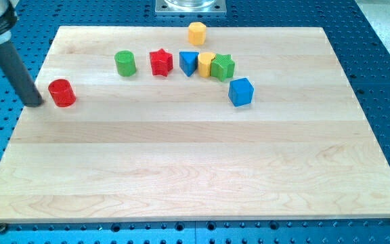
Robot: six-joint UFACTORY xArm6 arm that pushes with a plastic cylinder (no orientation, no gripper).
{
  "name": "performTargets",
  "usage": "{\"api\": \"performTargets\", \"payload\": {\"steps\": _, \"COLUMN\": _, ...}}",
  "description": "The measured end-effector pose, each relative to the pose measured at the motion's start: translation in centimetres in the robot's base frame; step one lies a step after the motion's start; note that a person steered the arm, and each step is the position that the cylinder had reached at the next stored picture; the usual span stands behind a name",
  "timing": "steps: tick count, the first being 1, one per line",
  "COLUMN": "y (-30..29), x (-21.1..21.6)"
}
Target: Move the red circle diagonal bottom left to the green circle
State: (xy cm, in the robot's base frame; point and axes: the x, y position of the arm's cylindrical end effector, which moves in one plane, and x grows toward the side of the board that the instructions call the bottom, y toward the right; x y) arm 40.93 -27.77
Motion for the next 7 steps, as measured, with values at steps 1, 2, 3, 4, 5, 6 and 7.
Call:
{"api": "performTargets", "payload": {"steps": 1, "y": 0.4, "x": -0.9}}
{"api": "performTargets", "payload": {"steps": 2, "y": -0.5, "x": 2.7}}
{"api": "performTargets", "payload": {"steps": 3, "y": 3.1, "x": 2.4}}
{"api": "performTargets", "payload": {"steps": 4, "y": 5.0, "x": 0.0}}
{"api": "performTargets", "payload": {"steps": 5, "y": 4.9, "x": 1.2}}
{"api": "performTargets", "payload": {"steps": 6, "y": 10.7, "x": 7.4}}
{"api": "performTargets", "payload": {"steps": 7, "y": 21.5, "x": 9.6}}
